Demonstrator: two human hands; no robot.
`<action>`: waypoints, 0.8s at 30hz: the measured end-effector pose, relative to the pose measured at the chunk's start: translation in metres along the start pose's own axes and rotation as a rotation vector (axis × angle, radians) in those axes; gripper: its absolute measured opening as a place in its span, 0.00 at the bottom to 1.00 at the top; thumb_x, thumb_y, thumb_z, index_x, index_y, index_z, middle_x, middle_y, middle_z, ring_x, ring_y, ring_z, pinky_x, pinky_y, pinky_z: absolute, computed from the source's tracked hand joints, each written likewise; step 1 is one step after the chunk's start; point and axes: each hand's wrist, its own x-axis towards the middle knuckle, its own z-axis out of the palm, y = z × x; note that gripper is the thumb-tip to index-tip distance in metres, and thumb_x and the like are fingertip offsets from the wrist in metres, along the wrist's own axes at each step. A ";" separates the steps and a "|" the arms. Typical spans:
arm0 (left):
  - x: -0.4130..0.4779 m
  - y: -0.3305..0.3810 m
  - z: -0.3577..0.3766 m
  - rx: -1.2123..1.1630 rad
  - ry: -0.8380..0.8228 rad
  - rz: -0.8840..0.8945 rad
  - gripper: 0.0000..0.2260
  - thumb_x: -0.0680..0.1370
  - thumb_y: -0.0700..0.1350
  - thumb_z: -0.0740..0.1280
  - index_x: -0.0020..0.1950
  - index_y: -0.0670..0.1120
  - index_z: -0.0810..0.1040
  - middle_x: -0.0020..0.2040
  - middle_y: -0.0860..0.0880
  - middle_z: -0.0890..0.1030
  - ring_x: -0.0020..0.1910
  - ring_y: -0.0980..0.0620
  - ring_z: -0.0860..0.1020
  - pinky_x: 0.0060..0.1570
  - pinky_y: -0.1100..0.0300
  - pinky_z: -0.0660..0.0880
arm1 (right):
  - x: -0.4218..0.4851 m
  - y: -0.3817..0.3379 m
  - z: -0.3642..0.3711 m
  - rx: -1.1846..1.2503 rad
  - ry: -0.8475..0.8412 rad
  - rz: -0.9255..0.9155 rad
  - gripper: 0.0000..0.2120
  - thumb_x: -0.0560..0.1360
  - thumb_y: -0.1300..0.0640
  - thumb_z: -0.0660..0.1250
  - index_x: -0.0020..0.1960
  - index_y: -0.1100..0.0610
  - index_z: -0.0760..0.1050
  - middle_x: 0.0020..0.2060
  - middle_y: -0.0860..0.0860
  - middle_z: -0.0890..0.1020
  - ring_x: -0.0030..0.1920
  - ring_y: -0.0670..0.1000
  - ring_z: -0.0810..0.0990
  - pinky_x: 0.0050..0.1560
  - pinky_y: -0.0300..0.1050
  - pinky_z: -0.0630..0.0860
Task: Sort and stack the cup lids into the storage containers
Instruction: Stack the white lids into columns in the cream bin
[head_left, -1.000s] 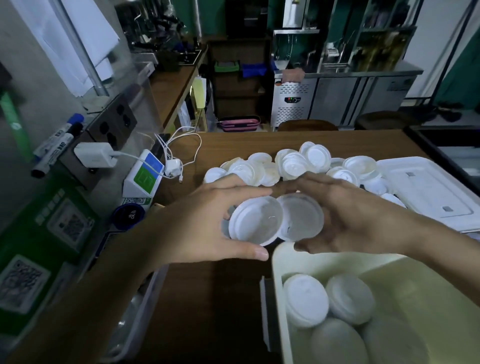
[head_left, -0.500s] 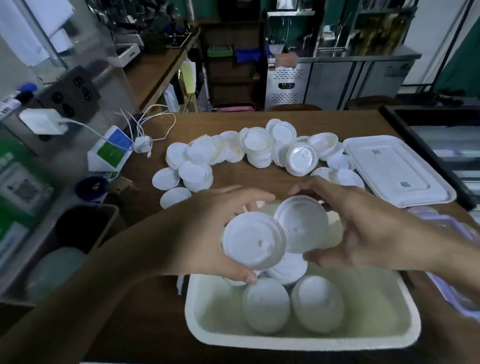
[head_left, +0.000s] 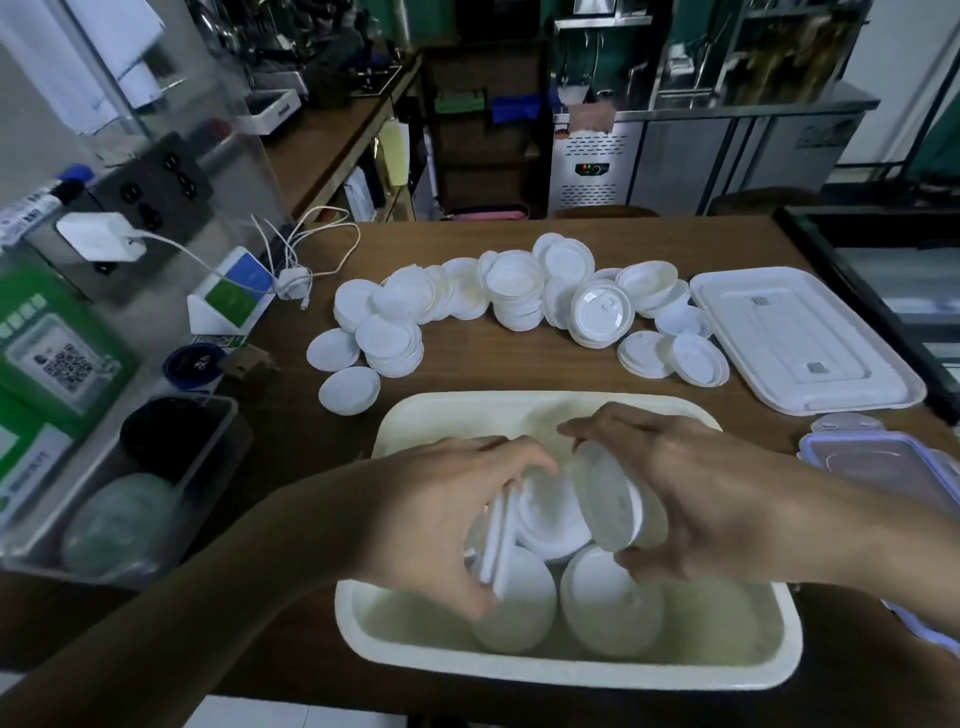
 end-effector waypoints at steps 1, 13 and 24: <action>0.002 0.001 0.002 0.002 -0.020 -0.016 0.38 0.70 0.55 0.79 0.71 0.67 0.58 0.60 0.60 0.73 0.58 0.61 0.71 0.58 0.60 0.74 | 0.000 -0.001 0.000 -0.019 -0.032 0.014 0.47 0.70 0.41 0.77 0.77 0.38 0.49 0.61 0.31 0.66 0.56 0.34 0.69 0.51 0.31 0.72; 0.023 -0.005 0.031 0.164 -0.092 -0.036 0.27 0.69 0.60 0.79 0.62 0.58 0.70 0.54 0.60 0.69 0.56 0.56 0.70 0.56 0.52 0.74 | 0.009 -0.009 0.021 -0.376 -0.380 0.051 0.27 0.68 0.36 0.76 0.57 0.47 0.68 0.50 0.46 0.75 0.49 0.51 0.76 0.52 0.51 0.78; 0.035 0.000 0.041 0.321 -0.117 -0.022 0.24 0.71 0.63 0.77 0.57 0.54 0.71 0.52 0.55 0.74 0.52 0.51 0.75 0.48 0.52 0.73 | 0.012 0.002 0.036 -0.312 -0.350 0.003 0.32 0.67 0.31 0.74 0.63 0.46 0.68 0.54 0.45 0.76 0.53 0.51 0.78 0.54 0.50 0.79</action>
